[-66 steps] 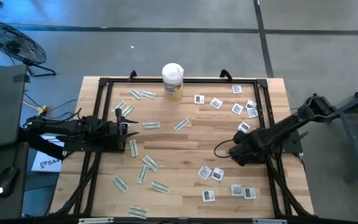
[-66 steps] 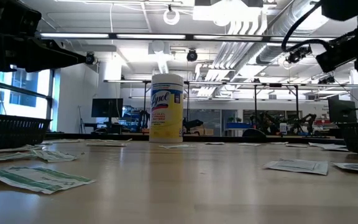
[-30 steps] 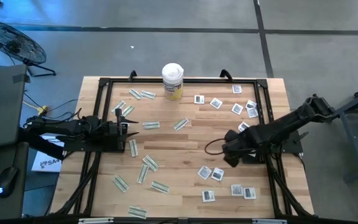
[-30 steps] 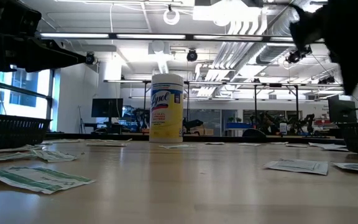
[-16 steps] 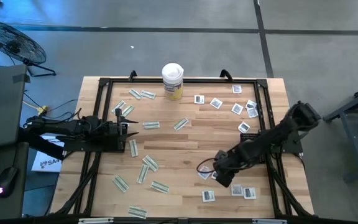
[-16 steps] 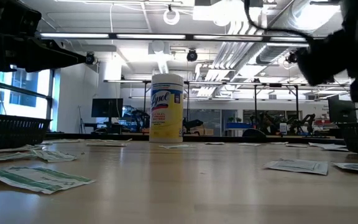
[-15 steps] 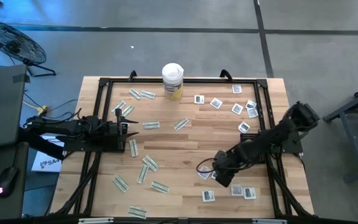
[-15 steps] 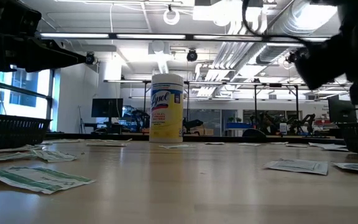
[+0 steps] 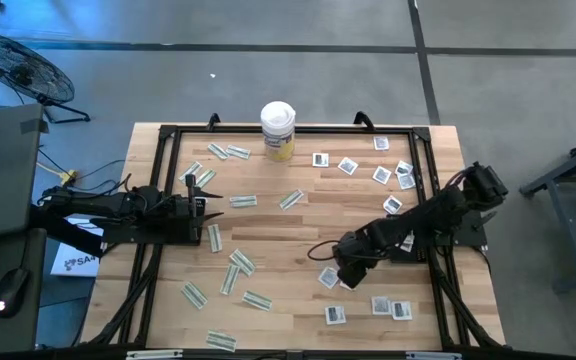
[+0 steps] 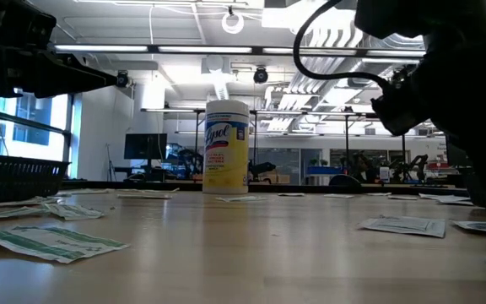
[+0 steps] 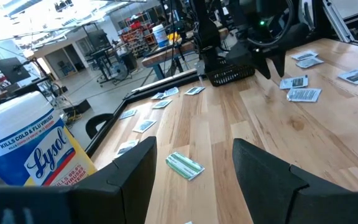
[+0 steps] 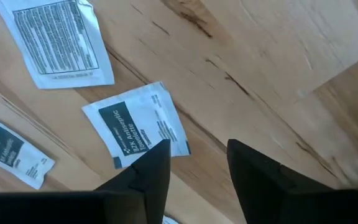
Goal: Pick & Place First Aid Supplies
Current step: Put the towelette pack into the right black basket
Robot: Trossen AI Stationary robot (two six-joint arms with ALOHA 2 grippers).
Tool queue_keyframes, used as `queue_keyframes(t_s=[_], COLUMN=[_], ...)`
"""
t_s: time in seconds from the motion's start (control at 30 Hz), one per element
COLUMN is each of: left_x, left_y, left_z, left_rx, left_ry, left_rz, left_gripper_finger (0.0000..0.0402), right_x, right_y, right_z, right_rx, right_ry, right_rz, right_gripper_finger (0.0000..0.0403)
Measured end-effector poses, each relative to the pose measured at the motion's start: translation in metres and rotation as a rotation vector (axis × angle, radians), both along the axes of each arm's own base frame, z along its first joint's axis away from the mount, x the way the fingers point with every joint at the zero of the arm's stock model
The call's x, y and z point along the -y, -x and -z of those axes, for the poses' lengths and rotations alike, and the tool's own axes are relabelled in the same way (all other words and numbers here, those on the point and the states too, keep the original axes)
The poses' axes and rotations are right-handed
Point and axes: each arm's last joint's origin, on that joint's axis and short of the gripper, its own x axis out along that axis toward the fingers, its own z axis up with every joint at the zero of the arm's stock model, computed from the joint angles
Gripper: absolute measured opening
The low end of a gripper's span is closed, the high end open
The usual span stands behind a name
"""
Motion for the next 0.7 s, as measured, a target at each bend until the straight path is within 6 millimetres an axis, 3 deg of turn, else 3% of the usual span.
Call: queue_keyframes(t_s=[0.17,0.43,0.7], left_x=[0.0,0.0,0.0], left_y=[0.0,0.0,0.0], left_z=[0.0,0.0,0.0], left_rx=[0.0,0.0,0.0], left_ry=[0.0,0.0,0.0], left_rz=[0.0,0.0,0.0], left_gripper_finger=[0.0206,0.0206,0.0206], right_x=[-0.001,-0.006,-0.007], right_y=[0.0,0.007,0.007], right_z=[0.0,0.016,0.016], right_rx=[0.002,0.041,0.045], right_ry=[-0.006,-0.032,-0.041], right_rz=[0.008,0.016,0.015], right_gripper_finger=[0.014,0.0129,0.0129])
